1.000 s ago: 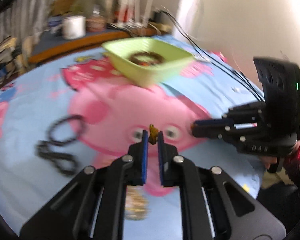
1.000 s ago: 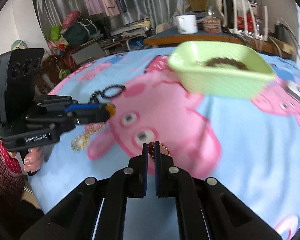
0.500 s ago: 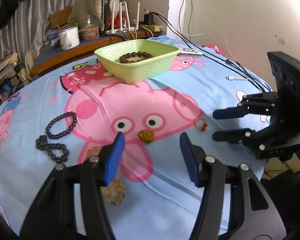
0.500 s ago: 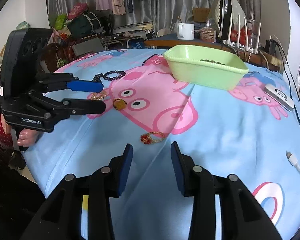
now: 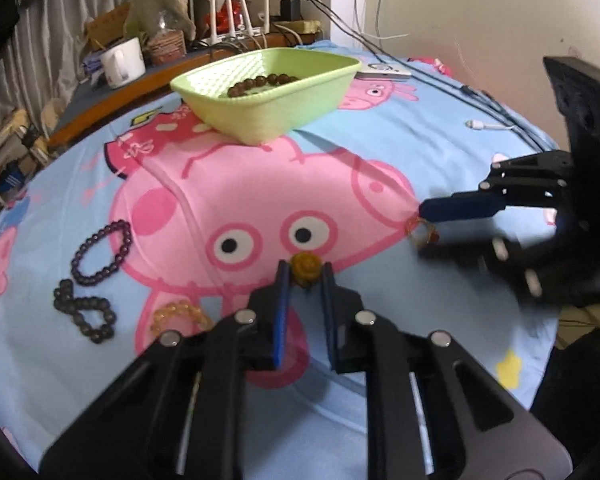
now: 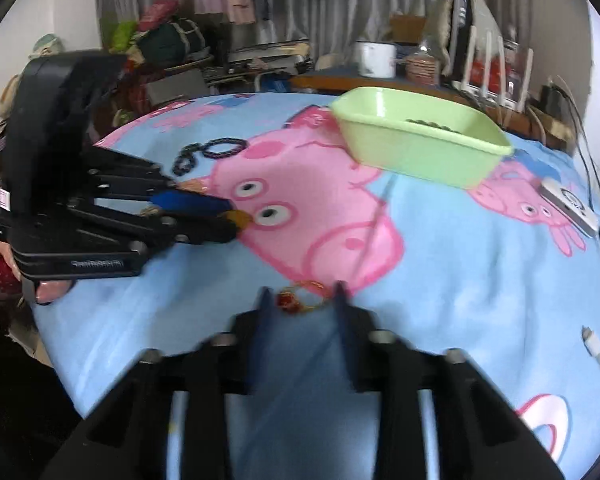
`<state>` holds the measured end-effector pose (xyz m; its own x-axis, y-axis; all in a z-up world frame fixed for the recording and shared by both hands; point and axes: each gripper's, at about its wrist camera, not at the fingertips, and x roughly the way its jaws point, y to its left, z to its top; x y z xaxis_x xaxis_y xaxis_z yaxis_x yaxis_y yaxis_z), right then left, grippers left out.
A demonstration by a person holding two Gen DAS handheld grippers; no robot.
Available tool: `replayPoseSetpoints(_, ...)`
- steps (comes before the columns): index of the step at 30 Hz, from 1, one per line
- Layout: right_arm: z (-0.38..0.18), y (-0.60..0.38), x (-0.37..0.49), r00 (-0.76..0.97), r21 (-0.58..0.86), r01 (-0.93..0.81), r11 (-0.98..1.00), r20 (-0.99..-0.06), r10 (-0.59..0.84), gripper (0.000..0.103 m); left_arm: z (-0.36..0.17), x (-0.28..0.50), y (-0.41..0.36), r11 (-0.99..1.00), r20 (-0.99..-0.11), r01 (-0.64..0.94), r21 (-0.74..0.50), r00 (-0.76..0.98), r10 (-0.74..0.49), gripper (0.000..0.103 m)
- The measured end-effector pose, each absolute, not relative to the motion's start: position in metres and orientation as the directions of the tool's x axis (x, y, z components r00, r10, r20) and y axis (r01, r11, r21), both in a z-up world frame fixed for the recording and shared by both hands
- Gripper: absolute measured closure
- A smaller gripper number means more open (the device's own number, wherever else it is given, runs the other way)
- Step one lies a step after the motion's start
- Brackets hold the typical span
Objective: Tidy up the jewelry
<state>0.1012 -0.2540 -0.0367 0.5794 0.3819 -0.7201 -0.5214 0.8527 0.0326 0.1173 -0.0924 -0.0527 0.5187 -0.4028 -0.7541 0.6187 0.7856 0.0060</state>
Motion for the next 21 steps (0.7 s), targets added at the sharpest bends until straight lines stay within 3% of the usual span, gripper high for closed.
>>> replayPoseSetpoints(7,-0.013,-0.271,0.117,0.626,0.086,-0.508,0.857,-0.646,0.437,0.103,-0.033,0.132,-0.097,0.766,-0.727,0.642,-0.031,0.511,-0.458,0.088)
replayPoseSetpoints(14,0.036,-0.297,0.172,0.714,0.140,-0.451,0.881,-0.536,0.451,0.103,0.025,0.172,-0.114,0.757,-0.619,0.653,0.005,0.597,-0.511,0.088)
replayPoseSetpoints(21,0.036,-0.320,0.229,0.726,0.222,-0.393,0.892,-0.521,0.449,0.103,0.040,0.222,-0.129,0.781,-0.579,0.625,-0.018,0.630,-0.518,0.088)
